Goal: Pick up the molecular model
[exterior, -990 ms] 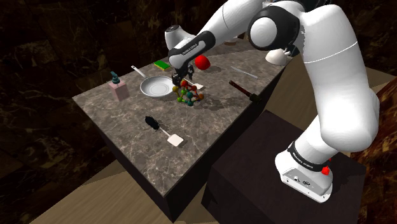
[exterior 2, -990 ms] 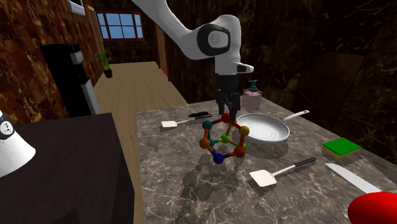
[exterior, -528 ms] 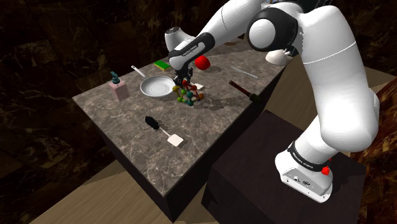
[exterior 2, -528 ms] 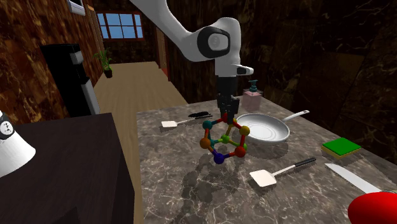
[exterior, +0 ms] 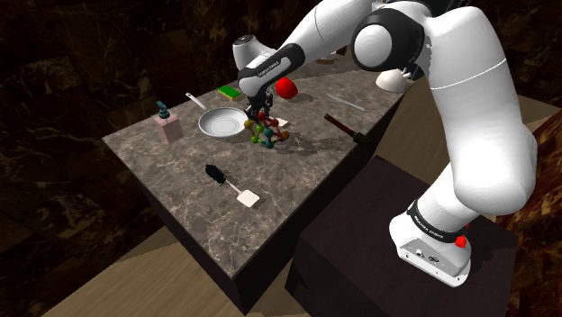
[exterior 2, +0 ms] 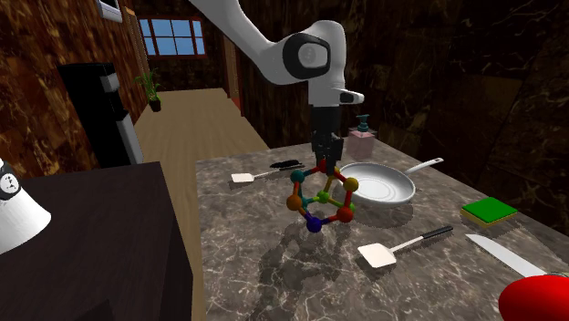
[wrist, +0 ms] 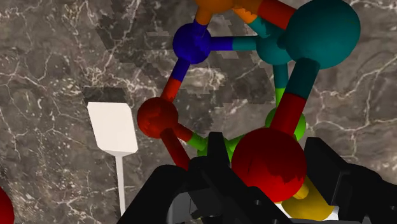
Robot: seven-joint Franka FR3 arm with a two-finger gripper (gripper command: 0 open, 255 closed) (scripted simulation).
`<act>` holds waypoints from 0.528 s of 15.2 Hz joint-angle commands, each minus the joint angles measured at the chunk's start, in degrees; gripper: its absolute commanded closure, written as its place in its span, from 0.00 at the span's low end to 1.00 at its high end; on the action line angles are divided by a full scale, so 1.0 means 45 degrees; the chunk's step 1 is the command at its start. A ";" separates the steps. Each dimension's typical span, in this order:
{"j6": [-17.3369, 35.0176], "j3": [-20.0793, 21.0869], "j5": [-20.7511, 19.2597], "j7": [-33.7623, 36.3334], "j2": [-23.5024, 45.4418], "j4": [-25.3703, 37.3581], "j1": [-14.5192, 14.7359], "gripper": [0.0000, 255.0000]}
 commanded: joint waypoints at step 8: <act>-0.0911 0.0063 0.0104 -0.0232 -0.0982 -0.0041 -0.0018 1.00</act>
